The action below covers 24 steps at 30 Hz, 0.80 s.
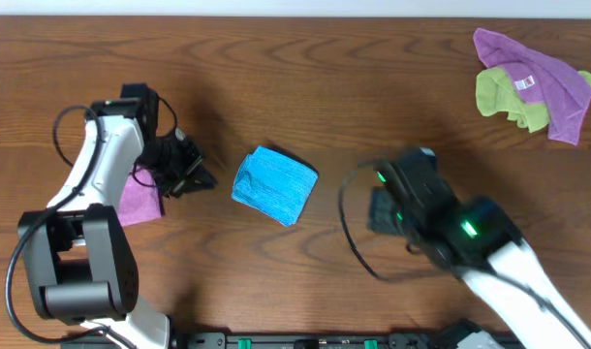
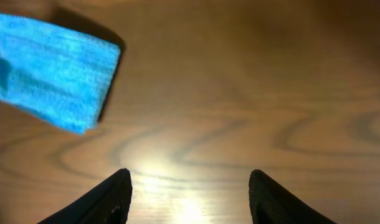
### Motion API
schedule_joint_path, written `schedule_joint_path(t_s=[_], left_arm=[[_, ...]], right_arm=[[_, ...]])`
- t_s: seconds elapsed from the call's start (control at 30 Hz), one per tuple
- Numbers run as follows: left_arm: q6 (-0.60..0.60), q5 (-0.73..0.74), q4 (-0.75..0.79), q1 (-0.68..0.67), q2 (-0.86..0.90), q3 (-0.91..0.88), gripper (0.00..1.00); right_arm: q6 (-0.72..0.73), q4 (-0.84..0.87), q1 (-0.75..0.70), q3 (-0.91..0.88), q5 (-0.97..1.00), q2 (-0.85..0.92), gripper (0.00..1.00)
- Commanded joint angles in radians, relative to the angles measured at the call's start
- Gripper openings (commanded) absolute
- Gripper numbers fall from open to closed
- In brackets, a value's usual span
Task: Fold the cloth
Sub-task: 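Retract the right gripper and grasp the blue bundle's left edge with the left gripper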
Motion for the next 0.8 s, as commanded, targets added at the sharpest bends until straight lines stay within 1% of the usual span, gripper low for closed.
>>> schedule_joint_path(t_s=[0.0, 0.07, 0.17, 0.27, 0.33, 0.43, 0.57, 0.7, 0.77], left_arm=[[-0.001, 0.064, 0.003, -0.013, -0.019, -0.006, 0.09], [0.000, 0.068, 0.008, -0.027, -0.024, -0.006, 0.09], [-0.007, 0.067, 0.037, -0.065, -0.033, -0.006, 0.09], [-0.028, 0.046, 0.070, -0.111, -0.039, -0.006, 0.09], [-0.042, 0.010, 0.080, -0.138, -0.039, -0.007, 0.09], [-0.071, -0.021, 0.092, -0.162, -0.040, -0.014, 0.09], [-0.153, -0.039, 0.137, -0.164, -0.080, -0.084, 0.10], [-0.179, -0.071, 0.173, -0.153, -0.218, -0.202, 0.13], [-0.200, -0.111, 0.179, -0.154, -0.300, -0.245, 0.15]], right_arm=[[-0.011, -0.009, -0.006, -0.093, 0.014, -0.175, 0.61], [-0.004, -0.018, -0.006, -0.161, -0.004, -0.313, 0.61], [0.052, -0.035, -0.006, -0.244, -0.013, -0.522, 0.61], [0.066, -0.048, -0.006, -0.283, -0.012, -0.676, 0.62], [0.071, -0.071, -0.006, -0.288, -0.012, -0.718, 0.63], [0.076, -0.110, -0.006, -0.288, -0.016, -0.731, 0.64], [0.078, -0.110, -0.006, -0.288, -0.017, -0.731, 0.64], [0.078, -0.110, -0.006, -0.288, -0.016, -0.731, 0.64], [0.078, -0.109, -0.006, -0.288, -0.016, -0.731, 0.64]])
